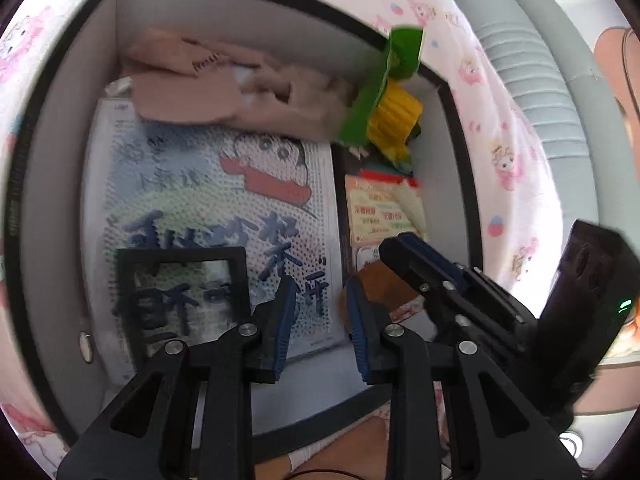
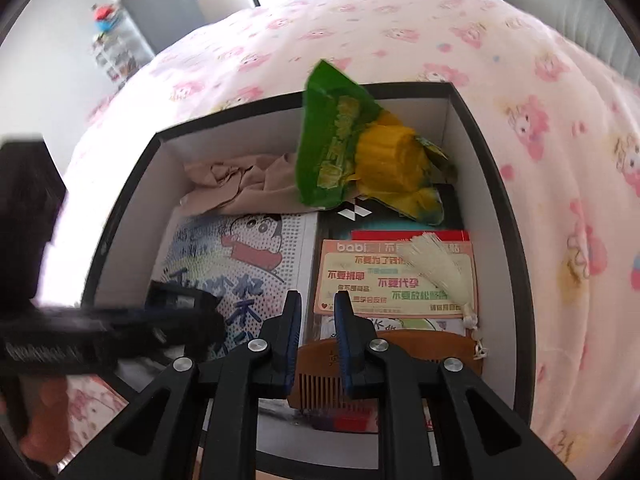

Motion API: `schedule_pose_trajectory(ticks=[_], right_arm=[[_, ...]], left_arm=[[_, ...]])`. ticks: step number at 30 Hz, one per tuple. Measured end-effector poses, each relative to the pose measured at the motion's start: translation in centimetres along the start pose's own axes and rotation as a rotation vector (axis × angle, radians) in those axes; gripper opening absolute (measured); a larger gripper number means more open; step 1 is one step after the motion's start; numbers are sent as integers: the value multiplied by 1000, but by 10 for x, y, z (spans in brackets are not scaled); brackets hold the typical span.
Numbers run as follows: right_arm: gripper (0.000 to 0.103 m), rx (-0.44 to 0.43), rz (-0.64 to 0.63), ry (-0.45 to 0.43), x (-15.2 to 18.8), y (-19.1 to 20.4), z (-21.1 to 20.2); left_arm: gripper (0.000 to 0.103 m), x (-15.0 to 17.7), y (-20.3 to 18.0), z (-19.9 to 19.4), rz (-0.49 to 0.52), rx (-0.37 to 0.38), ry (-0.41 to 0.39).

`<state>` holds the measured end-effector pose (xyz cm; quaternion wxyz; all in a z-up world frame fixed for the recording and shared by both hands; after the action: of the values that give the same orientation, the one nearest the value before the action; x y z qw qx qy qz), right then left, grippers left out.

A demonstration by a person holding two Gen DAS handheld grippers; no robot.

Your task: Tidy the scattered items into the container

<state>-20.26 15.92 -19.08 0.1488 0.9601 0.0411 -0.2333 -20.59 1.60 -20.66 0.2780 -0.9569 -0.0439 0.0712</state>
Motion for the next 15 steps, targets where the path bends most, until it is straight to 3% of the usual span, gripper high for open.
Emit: schedule_pose_trajectory(ticks=[3, 6, 8, 10, 13, 15], right_arm=[[14, -84, 17, 24, 1, 7, 5], [14, -91, -4, 40, 4, 18, 9], [14, -74, -13, 55, 7, 21, 14], [14, -65, -13, 70, 10, 22, 16], [14, -76, -28, 83, 13, 35, 20], [14, -83, -44, 77, 13, 39, 22]], left_arm=[[25, 1, 7, 6, 3, -149, -4], [25, 3, 17, -3, -35, -163, -5], [24, 4, 19, -8, -11, -222, -7], [25, 2, 18, -15, -7, -214, -19], [28, -8, 9, -31, -1, -136, -98], [30, -16, 6, -34, -1, -157, -131]])
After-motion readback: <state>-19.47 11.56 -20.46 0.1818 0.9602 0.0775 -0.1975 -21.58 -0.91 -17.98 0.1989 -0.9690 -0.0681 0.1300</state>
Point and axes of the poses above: each gripper's, at about its wrist camera, not at the fingertips, and z roughly the way its jaws point, y to its left, x to its underside, the point moved 4 cm from there along z, roughly the way its jaws point, and after that the axes turned 3 degrees about -y, right-handed, at the moved point
